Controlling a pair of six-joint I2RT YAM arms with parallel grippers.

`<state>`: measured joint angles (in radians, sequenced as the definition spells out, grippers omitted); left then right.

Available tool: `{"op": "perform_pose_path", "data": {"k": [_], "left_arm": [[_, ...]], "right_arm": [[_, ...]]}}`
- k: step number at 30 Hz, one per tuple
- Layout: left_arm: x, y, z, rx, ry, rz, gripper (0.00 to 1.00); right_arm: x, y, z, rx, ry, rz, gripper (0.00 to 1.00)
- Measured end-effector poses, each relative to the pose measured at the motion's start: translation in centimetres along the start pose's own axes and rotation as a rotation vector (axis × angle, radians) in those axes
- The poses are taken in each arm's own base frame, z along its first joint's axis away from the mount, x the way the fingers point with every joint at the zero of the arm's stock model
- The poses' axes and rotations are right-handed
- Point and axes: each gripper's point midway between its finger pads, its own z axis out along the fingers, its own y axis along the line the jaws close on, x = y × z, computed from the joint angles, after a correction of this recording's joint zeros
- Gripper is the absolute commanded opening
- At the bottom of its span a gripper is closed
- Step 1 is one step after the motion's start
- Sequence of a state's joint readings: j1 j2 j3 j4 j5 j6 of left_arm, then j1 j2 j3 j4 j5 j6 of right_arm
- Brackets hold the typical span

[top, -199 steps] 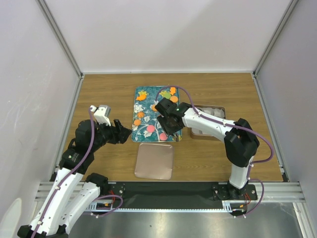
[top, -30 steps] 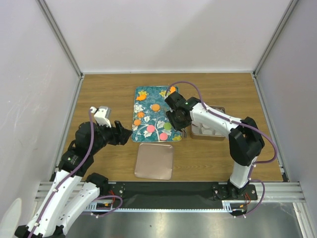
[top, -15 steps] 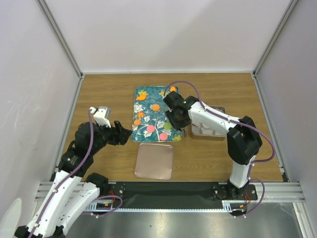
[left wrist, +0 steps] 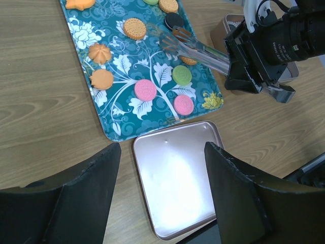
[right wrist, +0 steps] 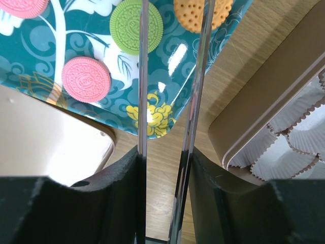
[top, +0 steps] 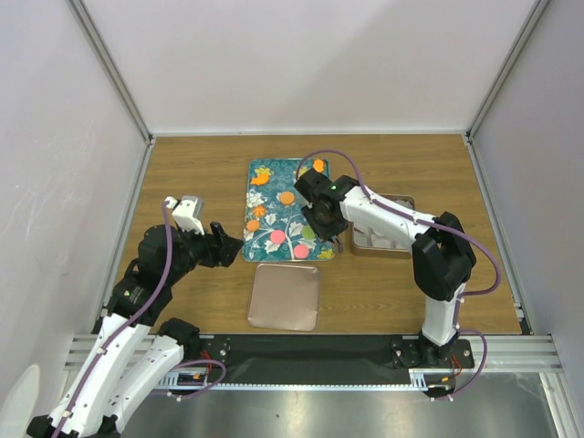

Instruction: Pack the cookies

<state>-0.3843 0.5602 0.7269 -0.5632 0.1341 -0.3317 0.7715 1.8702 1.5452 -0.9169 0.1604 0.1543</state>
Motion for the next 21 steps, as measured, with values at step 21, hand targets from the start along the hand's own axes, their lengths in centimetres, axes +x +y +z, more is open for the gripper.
{"op": "perform_pose_path", "data": {"k": [21], "left_arm": [[0.0, 0.0, 0.0, 0.001, 0.001, 0.000, 0.73]], "right_arm": [[-1.3, -1.6, -2.1, 0.012, -0.055, 0.045, 0.31]]}}
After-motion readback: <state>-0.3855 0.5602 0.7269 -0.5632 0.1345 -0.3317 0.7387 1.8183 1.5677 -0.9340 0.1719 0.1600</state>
